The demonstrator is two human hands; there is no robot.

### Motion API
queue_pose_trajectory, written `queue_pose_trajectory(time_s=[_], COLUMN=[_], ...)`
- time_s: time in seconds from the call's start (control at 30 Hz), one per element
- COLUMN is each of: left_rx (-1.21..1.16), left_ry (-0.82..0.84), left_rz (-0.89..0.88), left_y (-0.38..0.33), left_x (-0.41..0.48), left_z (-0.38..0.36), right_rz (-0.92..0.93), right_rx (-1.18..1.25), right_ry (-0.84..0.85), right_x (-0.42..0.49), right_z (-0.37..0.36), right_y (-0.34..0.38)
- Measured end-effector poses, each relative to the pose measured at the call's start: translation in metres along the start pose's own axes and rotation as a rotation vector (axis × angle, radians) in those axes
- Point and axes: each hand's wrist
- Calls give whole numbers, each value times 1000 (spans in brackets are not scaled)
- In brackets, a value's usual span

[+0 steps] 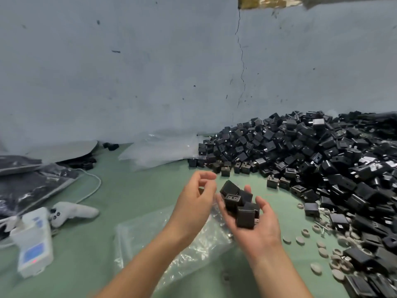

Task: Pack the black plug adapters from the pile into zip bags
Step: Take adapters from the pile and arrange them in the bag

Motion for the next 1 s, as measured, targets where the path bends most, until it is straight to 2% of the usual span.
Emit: queue_pose_trajectory(time_s=[0.17, 0.3, 0.43, 0.67, 0.87, 0.93, 1.0], left_rx=[121, 190, 279, 101, -433, -336, 53], left_ry=[5, 101, 126, -78, -369, -382, -338], left_rz=[77, 87, 125, 131, 357, 391, 371], left_y=[21, 36, 48, 58, 49, 53, 61], left_x=[-19, -26, -25, -32, -19, -20, -29], left_z=[64, 77, 83, 84, 123, 151, 177], right_rz=[-161, -223, -237, -239, -228, -188, -149], right_rx=[-155, -282, -283, -261, -226, -205, -182], right_ry=[-18, -23, -52, -80, -79, -84, -84], right_x=[-15, -18, -14, -11, -8, -6, -3], right_z=[10, 13, 19, 21, 19, 17, 14], right_y=[-40, -64, -74, -83, -74, -66, -57])
Point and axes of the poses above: each hand's wrist, its own x-axis towards the middle knuckle, its own z-axis out of the back of the hand, y = z × x, and after that the axes turned 7 degrees about -y, right-handed
